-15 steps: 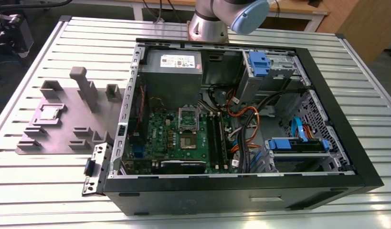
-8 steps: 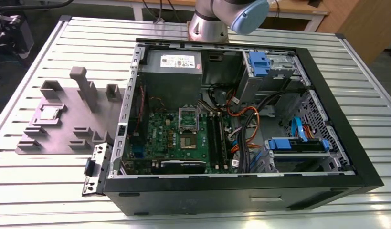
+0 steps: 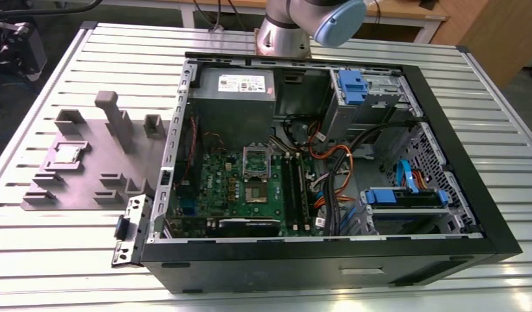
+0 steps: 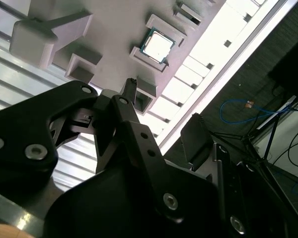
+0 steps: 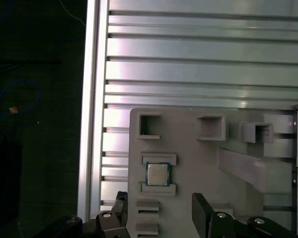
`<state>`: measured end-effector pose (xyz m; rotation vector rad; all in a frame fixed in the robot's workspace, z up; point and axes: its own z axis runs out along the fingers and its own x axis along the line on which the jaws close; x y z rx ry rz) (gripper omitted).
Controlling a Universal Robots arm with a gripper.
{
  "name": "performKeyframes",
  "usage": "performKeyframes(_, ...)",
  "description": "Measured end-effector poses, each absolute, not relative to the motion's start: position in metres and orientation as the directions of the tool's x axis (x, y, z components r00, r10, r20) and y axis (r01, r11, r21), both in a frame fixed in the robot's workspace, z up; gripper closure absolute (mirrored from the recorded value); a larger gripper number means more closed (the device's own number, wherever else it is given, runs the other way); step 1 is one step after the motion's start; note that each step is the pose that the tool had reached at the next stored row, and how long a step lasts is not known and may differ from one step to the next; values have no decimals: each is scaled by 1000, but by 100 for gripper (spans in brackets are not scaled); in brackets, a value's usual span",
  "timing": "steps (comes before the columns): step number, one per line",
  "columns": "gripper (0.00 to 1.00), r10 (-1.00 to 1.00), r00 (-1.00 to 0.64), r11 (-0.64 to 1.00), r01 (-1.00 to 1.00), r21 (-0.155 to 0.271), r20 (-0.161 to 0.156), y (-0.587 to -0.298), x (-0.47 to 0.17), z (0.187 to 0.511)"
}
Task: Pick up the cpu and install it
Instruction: 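Pick up the cpu and move it towards the insertion slot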
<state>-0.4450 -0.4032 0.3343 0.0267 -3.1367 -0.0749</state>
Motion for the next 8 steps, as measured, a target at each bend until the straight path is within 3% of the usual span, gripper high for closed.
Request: performKeyframes(8, 37, -17, -1000, 999, -17, 48, 3, -403, -445, 332)
